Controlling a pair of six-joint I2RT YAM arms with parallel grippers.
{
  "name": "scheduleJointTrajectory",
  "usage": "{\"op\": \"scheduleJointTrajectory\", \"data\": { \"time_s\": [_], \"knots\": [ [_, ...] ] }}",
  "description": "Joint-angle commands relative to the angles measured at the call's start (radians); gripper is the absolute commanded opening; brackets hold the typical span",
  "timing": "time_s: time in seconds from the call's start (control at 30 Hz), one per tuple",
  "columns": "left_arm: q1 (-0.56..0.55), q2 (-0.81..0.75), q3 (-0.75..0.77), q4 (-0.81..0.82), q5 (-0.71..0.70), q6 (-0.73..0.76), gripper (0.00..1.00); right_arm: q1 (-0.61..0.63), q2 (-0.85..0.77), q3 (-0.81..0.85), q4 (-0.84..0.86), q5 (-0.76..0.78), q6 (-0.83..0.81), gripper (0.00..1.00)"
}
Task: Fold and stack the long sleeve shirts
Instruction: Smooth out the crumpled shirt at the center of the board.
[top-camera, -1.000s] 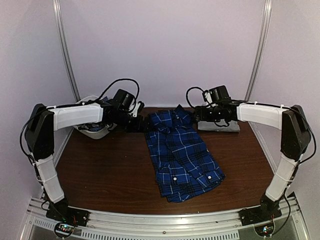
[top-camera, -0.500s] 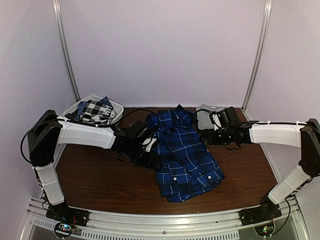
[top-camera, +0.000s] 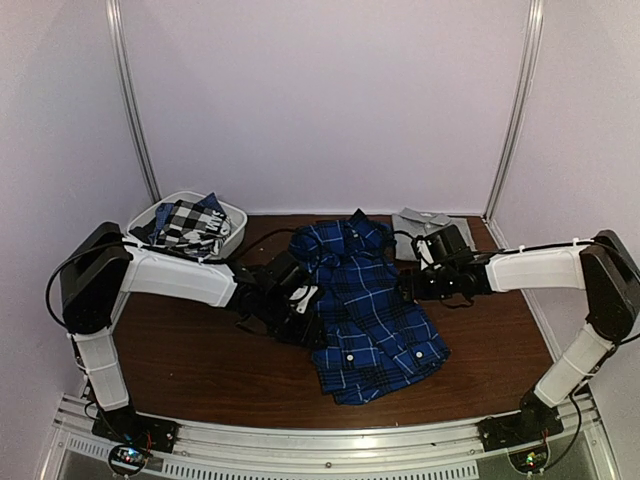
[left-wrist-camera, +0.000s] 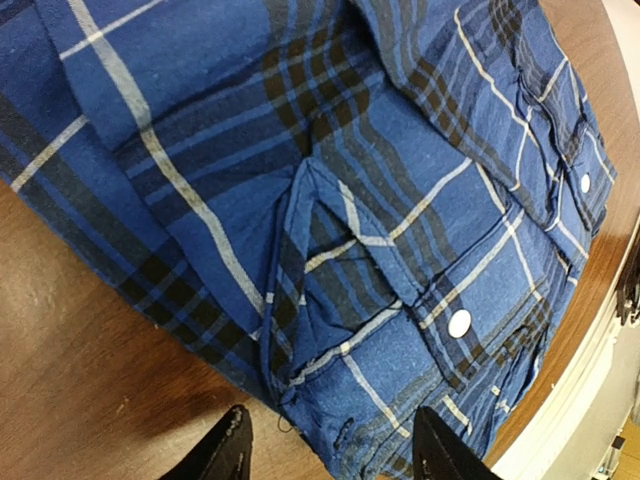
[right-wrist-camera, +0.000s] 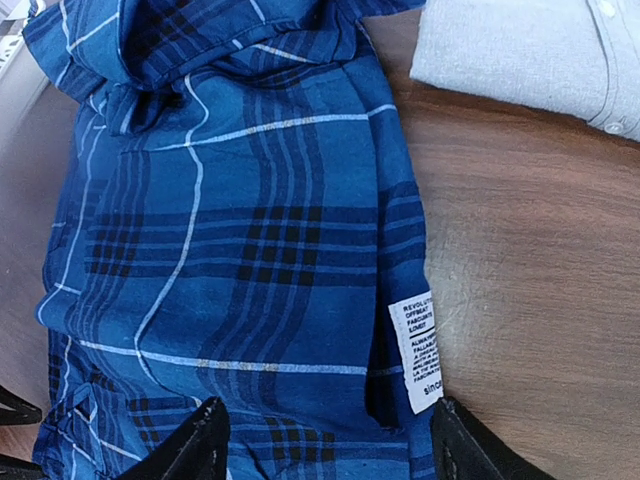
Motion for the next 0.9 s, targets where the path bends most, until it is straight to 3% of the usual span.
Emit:
{"op": "scheduleJointTrajectory", "data": {
  "time_s": [0.0,0.27,0.47,0.5,0.87],
  "knots": [
    [-0.01,0.02,0.004,0.037,0.016,-0.014,0.55,0.018,0.02,0.018,0.015,-0.001,0.018,0.69],
    [-0.028,0.05,0.01,0.037,0.029,-0.015,0.42,0.054,0.052,0.002,0.025,0.021,0.039,0.6],
    [-0.03,0.027,0.009,0.023,-0.022,-0.032,0.02,0.055,0.059,0.002,0.002,0.076,0.052,0.48],
    [-0.029,0.016,0.013,0.012,-0.046,-0.032,0.0,0.055,0.059,0.002,-0.003,0.084,0.053,0.46],
    [0.031,-0.203,-0.018,-0.167,-0.379,-0.06,0.0,0.067,0.045,-0.011,-0.037,0.095,0.052,0.1]
  ]
}}
